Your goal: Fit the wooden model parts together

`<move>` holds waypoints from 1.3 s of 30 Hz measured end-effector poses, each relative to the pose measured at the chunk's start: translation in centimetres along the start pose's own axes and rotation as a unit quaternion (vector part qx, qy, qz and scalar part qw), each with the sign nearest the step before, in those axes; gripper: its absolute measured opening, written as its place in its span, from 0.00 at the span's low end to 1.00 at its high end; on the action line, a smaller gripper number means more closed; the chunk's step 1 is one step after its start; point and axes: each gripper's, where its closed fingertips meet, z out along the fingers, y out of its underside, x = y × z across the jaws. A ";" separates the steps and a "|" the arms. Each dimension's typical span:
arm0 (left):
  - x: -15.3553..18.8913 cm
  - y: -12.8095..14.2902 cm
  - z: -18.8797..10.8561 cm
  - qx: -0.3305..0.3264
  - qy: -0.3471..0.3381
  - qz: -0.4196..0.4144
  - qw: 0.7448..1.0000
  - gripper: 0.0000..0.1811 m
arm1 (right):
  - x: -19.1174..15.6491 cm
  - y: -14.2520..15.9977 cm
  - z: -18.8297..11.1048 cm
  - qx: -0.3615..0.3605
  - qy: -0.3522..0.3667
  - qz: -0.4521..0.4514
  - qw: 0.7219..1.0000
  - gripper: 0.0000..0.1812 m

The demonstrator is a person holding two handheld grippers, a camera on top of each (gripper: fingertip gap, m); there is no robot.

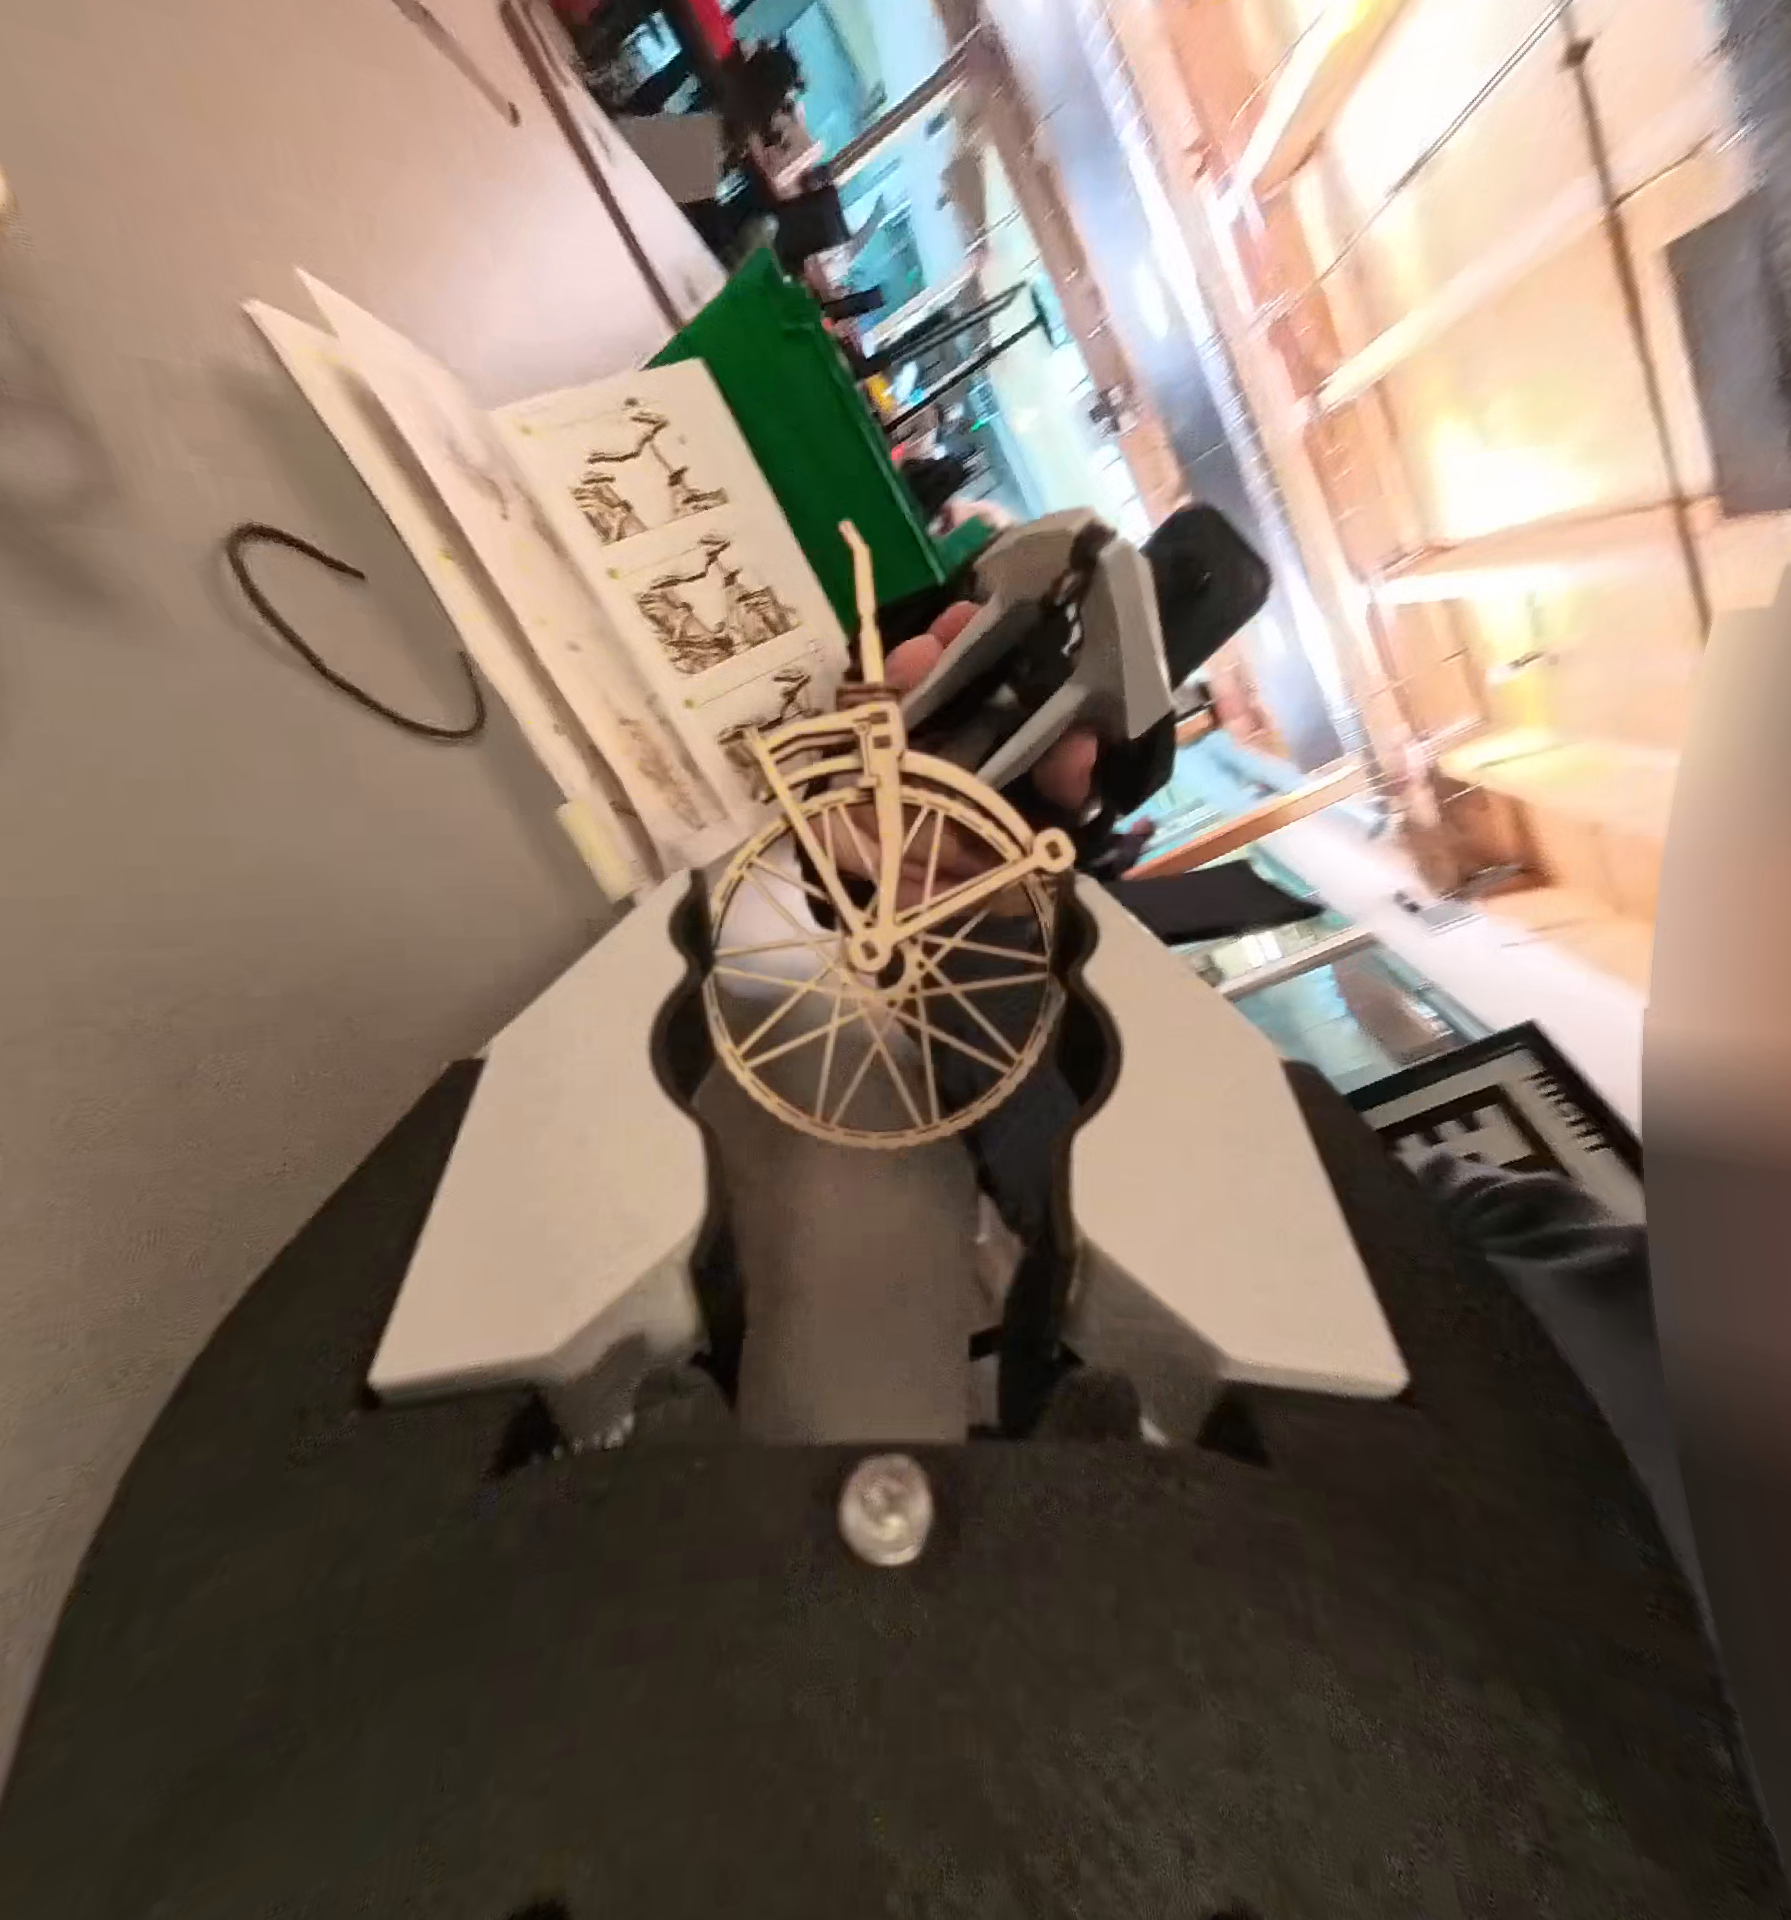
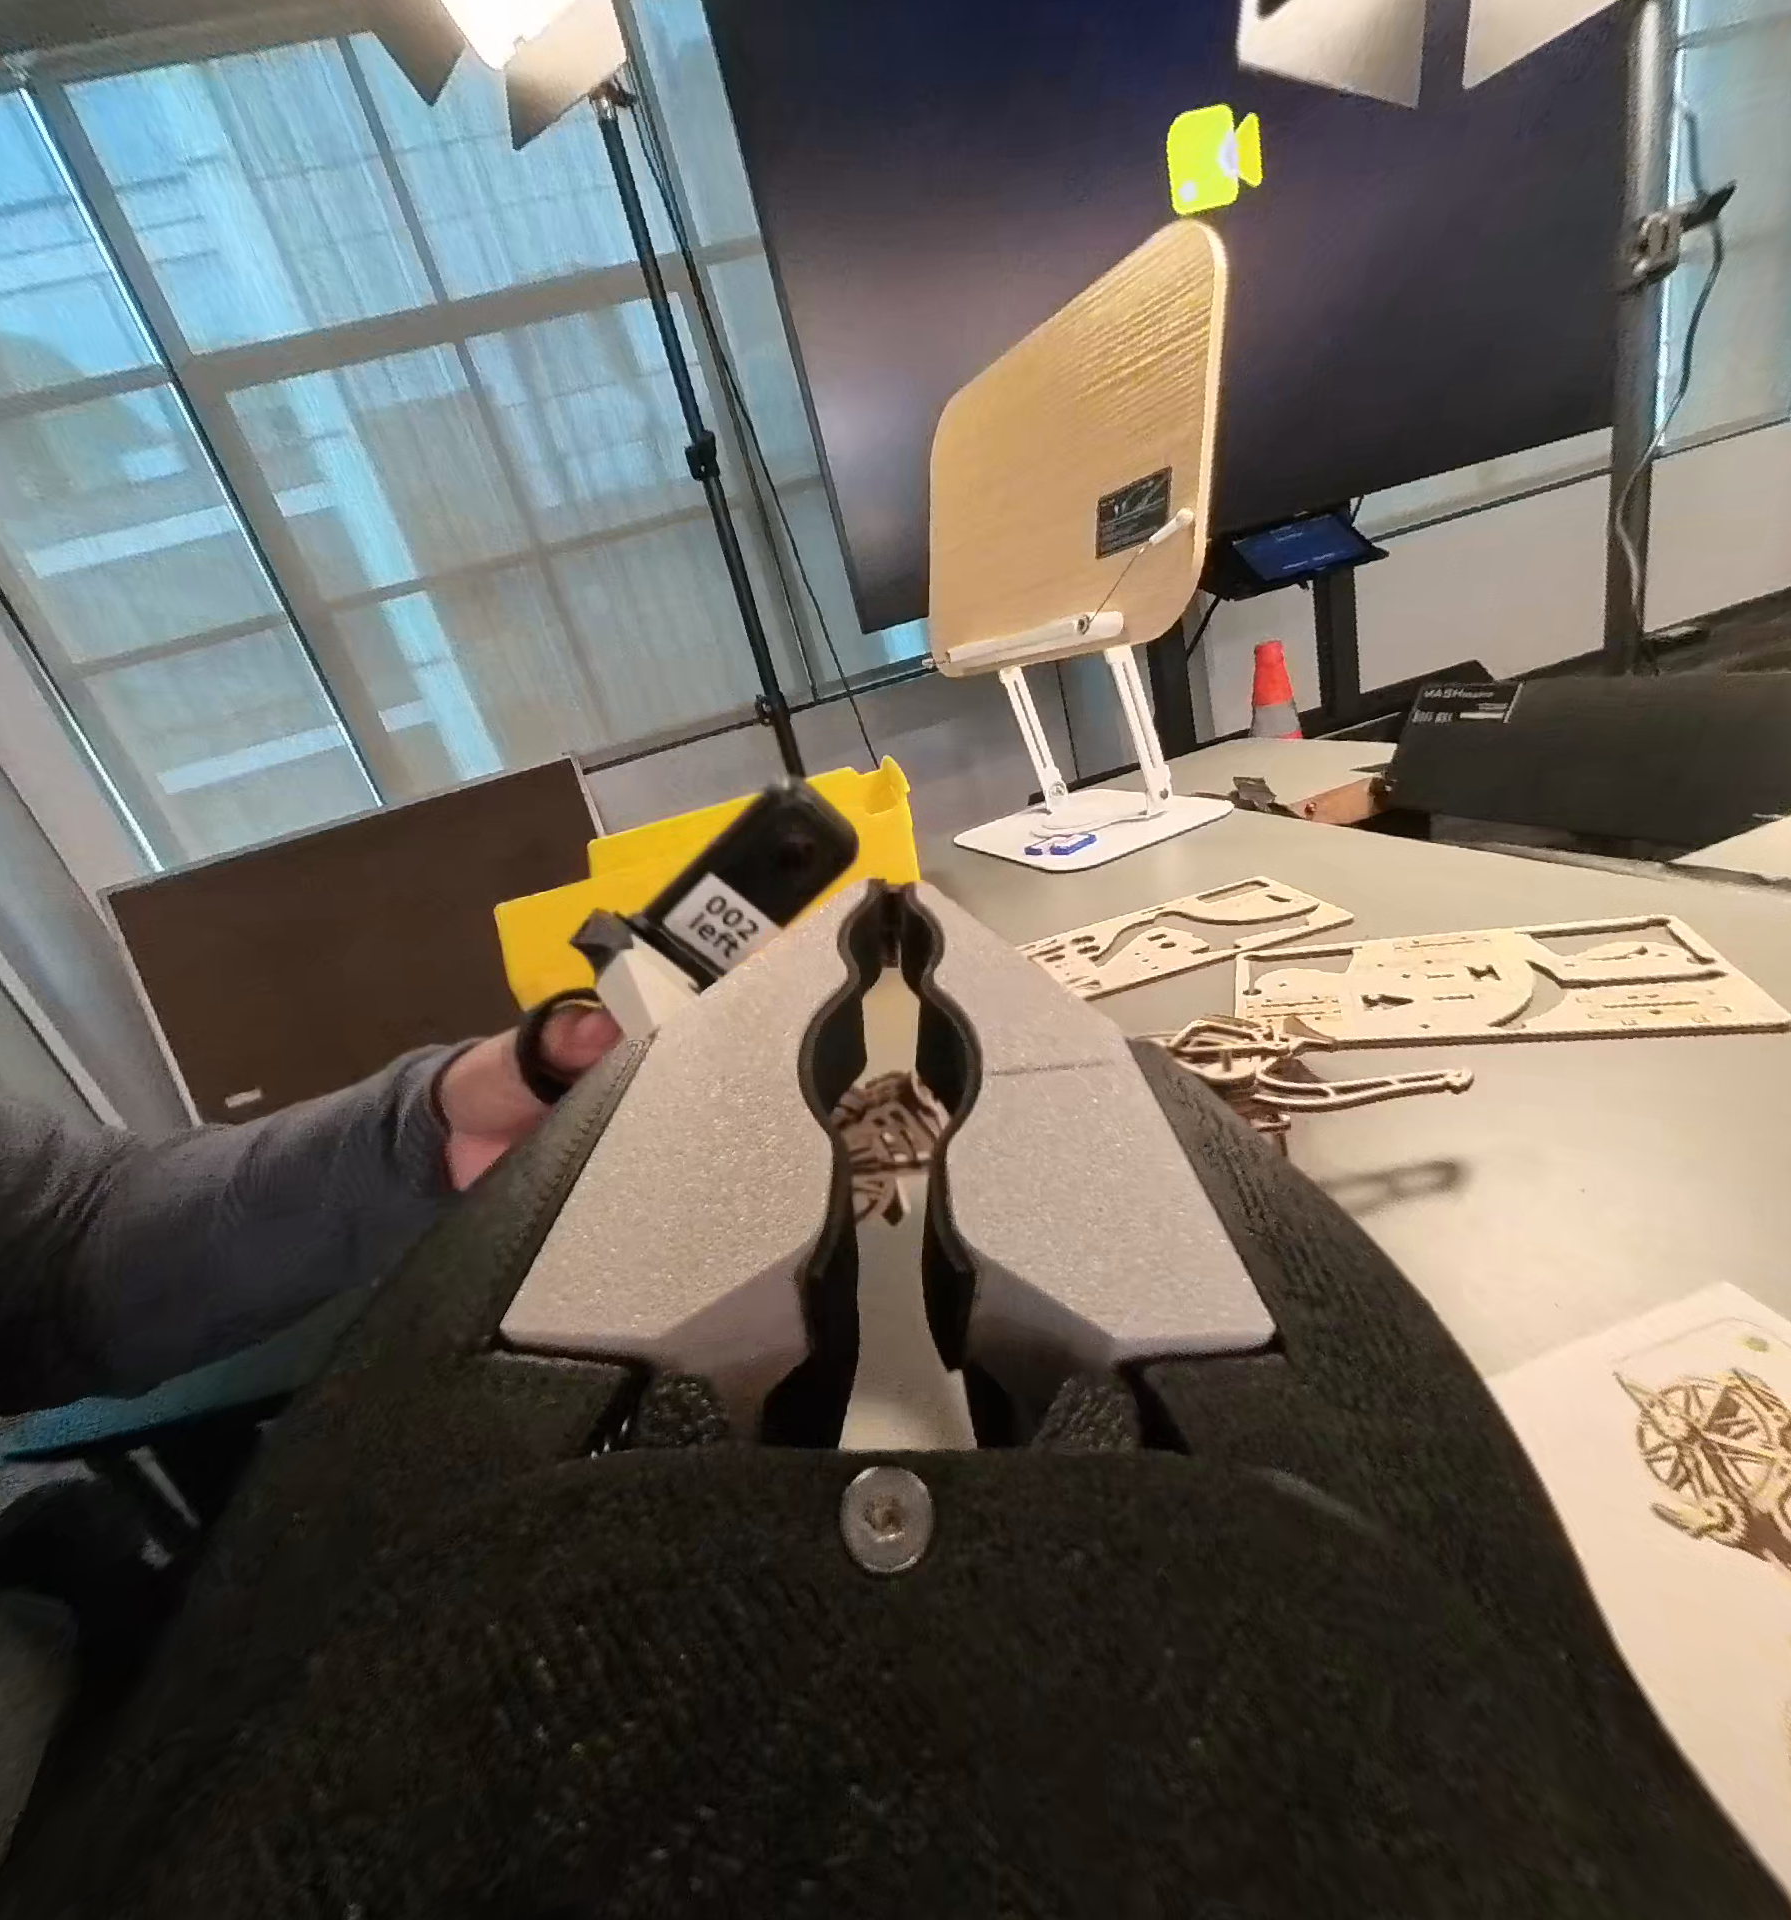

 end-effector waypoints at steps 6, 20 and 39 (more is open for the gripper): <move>0.1 -0.1 1.9 -0.024 0.071 -0.052 0.996 0.36 | 1.6 0.1 -0.6 -0.028 0.018 0.007 0.999 0.00; -1.1 1.7 1.2 -0.160 -0.112 0.291 0.936 0.36 | 3.2 -3.2 -5.6 0.034 0.090 -0.048 0.994 0.00; -0.2 -1.1 -3.6 -0.029 -0.420 0.669 0.613 0.36 | -2.9 4.5 -1.8 -0.168 -0.076 0.089 0.979 0.00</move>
